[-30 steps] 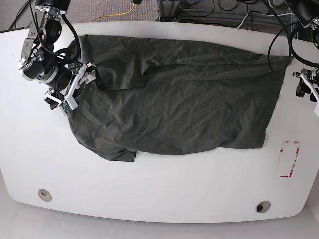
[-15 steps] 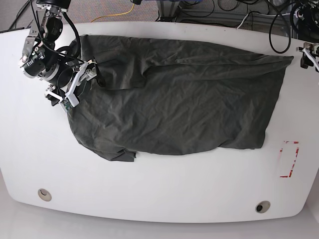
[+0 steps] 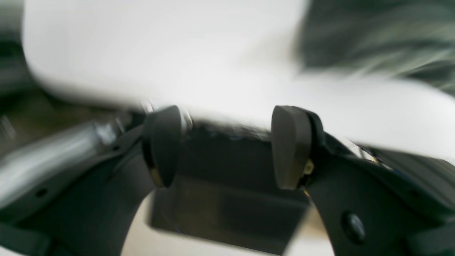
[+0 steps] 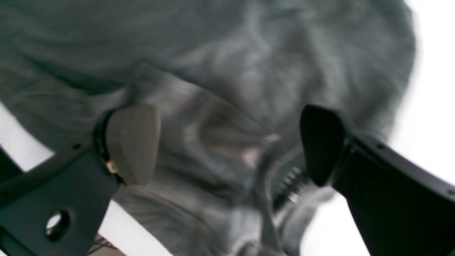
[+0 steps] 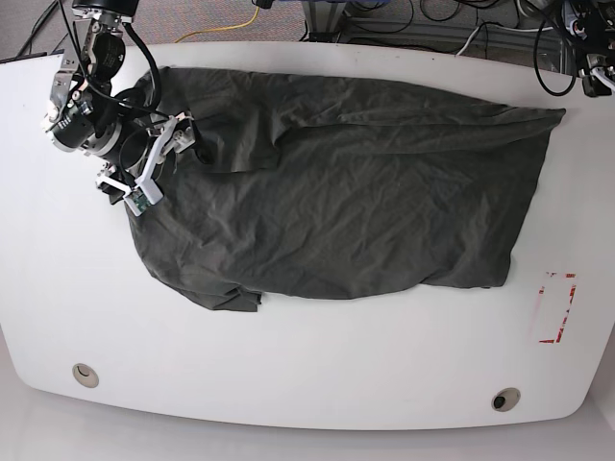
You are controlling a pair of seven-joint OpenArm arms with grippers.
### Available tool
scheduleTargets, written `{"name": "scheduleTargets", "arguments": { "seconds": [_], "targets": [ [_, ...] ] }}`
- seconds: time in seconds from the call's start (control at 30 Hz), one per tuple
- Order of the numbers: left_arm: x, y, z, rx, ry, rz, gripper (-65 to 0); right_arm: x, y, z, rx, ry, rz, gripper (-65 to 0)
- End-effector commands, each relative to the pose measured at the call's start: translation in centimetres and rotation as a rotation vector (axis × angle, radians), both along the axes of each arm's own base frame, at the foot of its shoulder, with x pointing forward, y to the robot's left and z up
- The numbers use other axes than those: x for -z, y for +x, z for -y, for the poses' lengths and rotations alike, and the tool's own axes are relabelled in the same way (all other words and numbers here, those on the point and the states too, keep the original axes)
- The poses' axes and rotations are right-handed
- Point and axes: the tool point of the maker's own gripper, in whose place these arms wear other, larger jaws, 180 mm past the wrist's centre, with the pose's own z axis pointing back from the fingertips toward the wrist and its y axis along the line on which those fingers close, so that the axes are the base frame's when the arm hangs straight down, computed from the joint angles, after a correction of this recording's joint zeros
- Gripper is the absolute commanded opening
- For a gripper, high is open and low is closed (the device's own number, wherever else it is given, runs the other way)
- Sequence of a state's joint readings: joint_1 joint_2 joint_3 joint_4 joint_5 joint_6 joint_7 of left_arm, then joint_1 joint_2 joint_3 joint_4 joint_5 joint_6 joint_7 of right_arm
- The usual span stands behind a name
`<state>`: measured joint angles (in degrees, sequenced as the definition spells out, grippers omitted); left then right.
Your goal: Layout the t-shirt on the table in an organized manner, then fold the t-shirt properly
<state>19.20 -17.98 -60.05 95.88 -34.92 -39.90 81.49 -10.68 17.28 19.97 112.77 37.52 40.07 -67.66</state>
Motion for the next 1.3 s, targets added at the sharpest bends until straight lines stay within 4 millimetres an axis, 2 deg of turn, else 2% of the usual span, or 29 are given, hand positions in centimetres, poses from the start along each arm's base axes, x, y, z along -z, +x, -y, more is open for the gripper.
{"name": "scheduleTargets", "arguments": {
  "seconds": [0.0,0.1,0.17,0.43,0.6,0.97,1.27],
  "targets": [
    [0.2,1.3,0.3,-0.019,-0.043,0.069,-26.9,-1.1,0.6,0.3,0.0,0.0,0.042,-5.2],
    [1.4,0.7,0.9,-0.053,-0.09,0.063,-26.9,-1.0,0.6,0.3,0.0,0.0,0.04,-5.2],
    [1.9,1.1,1.6,-0.07,-0.121,0.084,-26.9,-1.0,0.6,0.3,0.0,0.0,0.04,-5.2],
    [3.1,1.2,3.3,-0.104,-0.178,0.106,-26.9,-1.0,0.6,0.2,-0.001,0.0,0.04,-5.2],
    [3.2,2.0,3.9,-0.109,-0.197,0.129,-26.9,-0.8,0.5,-0.5,-0.022,0.005,0.034,-5.2],
    [2.1,5.6,4.5,-0.108,-0.219,0.23,-27.1,-0.7,0.4,-1.1,-0.03,0.021,0.03,-5.2],
    [2.0,5.8,4.5,-0.106,-0.218,0.234,-27.1,-0.6,0.3,-1.3,-0.028,0.026,0.028,-5.2]
  ]
}}
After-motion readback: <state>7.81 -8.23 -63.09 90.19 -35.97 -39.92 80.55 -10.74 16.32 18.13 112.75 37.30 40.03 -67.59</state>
